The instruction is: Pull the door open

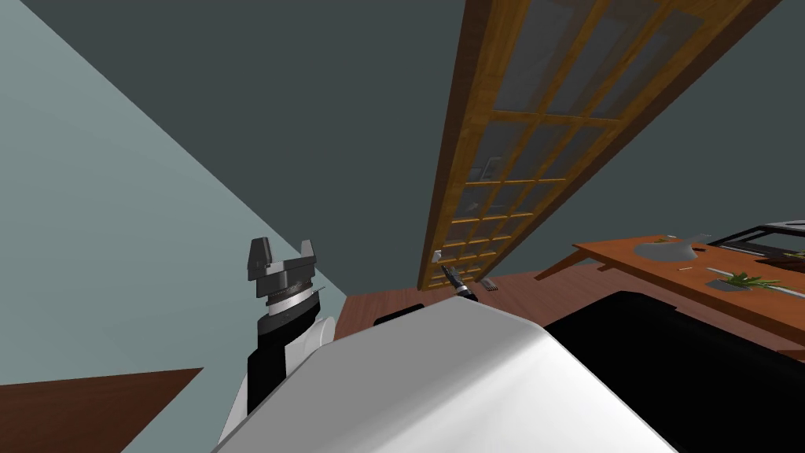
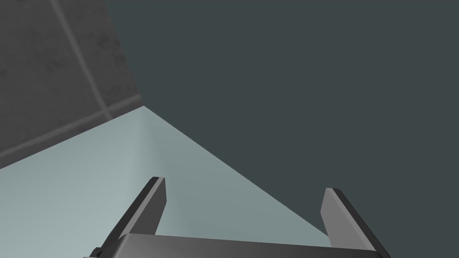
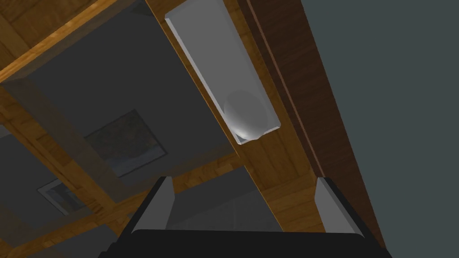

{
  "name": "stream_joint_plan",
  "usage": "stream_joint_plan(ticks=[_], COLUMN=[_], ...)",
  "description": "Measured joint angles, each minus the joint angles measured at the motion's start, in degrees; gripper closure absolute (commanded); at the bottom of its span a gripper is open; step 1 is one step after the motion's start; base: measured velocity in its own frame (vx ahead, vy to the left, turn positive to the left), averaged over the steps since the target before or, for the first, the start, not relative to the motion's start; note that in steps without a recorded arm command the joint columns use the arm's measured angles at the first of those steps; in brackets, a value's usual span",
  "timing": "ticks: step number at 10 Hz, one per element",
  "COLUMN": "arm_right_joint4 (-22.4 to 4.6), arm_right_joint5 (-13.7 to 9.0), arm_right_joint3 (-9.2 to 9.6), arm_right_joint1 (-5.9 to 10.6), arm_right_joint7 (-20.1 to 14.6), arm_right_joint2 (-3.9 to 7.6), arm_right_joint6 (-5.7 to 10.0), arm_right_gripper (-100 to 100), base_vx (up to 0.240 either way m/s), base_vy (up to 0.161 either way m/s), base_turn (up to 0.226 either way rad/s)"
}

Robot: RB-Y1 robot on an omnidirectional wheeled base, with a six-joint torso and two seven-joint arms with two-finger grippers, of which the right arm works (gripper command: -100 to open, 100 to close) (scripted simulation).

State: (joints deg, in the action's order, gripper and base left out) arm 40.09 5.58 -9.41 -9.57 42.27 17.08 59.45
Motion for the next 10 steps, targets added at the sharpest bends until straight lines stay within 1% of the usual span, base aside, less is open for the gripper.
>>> stream_joint_plan(ticks=[3, 5, 10], arm_right_joint4=[0.5, 0.0, 0.3], arm_right_joint5=[1.0, 2.0, 3.8], arm_right_joint3=[-0.38, -0.79, -1.47], arm_right_joint1=[-0.55, -0.66, -1.37], arm_right_joint7=[4.0, 7.1, 14.2], arm_right_joint2=[0.05, 0.15, 0.30], arm_right_joint6=[0.10, 0.65, 1.11], arm_right_gripper=[-100, -100, -100], base_vx=[-0.006, -0.007, -0.007], base_vy=[0.019, 0.021, 0.019], base_turn=[-0.033, -0.044, -0.034])
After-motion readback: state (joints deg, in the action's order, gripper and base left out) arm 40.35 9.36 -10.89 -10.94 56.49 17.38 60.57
